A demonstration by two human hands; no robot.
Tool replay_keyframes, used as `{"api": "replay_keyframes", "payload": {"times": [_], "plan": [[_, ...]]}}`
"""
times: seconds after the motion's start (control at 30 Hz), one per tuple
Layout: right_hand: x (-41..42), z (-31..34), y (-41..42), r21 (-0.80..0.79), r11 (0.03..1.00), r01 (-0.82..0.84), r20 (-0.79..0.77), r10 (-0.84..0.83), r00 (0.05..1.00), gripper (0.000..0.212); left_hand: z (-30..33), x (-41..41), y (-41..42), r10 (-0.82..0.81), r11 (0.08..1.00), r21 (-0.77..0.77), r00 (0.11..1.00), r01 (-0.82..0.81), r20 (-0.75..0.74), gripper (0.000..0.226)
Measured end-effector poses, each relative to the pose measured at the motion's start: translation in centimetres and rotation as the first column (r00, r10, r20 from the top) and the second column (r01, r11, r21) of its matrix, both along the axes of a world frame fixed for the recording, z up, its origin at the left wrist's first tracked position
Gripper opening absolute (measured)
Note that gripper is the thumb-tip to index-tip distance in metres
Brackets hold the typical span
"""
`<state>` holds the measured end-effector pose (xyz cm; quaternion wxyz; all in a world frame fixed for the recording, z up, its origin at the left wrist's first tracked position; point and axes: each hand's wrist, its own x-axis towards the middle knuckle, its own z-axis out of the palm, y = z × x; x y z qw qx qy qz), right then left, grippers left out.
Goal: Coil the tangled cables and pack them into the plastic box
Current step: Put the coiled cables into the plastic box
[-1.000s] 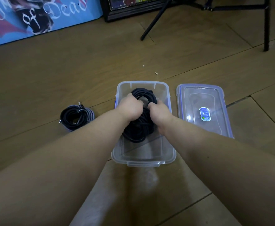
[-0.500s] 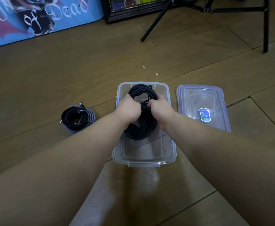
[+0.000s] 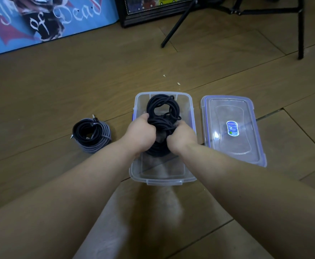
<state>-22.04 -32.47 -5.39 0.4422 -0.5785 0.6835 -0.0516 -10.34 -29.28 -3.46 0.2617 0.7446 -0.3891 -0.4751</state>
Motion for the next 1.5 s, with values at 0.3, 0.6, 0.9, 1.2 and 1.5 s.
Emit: {"api": "replay_keyframes", "payload": {"times": [0.3, 0.6, 0.9, 1.2, 1.5], "plan": [[-0.4, 0.5, -0.9, -0.167, 0.985, 0.039, 0.046, -0.031, 0.998, 0.046, -0.3, 1.0, -0.3, -0.107, 0.988, -0.102, 0.989, 0.117, 0.098, 0.061], [-0.2, -0.9, -1.4, -0.150, 0.989, 0.009, 0.227, 0.026, 0.973, 0.077, -2.4, 0.0, 1.0, -0.437, 0.831, 0.072, 0.567, 0.552, 0.698, 0.069], [-0.2, -1.5, -2.1, -0.115, 0.993, -0.030, 0.239, 0.057, 0.969, 0.075, -3.0, 0.1, 0.9, -0.414, 0.837, 0.089, 0.519, 0.540, 0.748, 0.076], [0.2, -2.3, -2.8, -0.034, 0.999, 0.037, 0.342, -0.023, 0.939, 0.105, -3.2, 0.1, 0.8, -0.424, 0.833, 0.116, 0.488, 0.541, 0.763, 0.084], [-1.2, -0.1, -1.4, -0.287, 0.952, -0.101, 0.202, 0.163, 0.966, 0.088, -2.4, 0.3, 1.8, -0.399, 0.844, 0.066, 0.541, 0.532, 0.740, 0.079]]}}
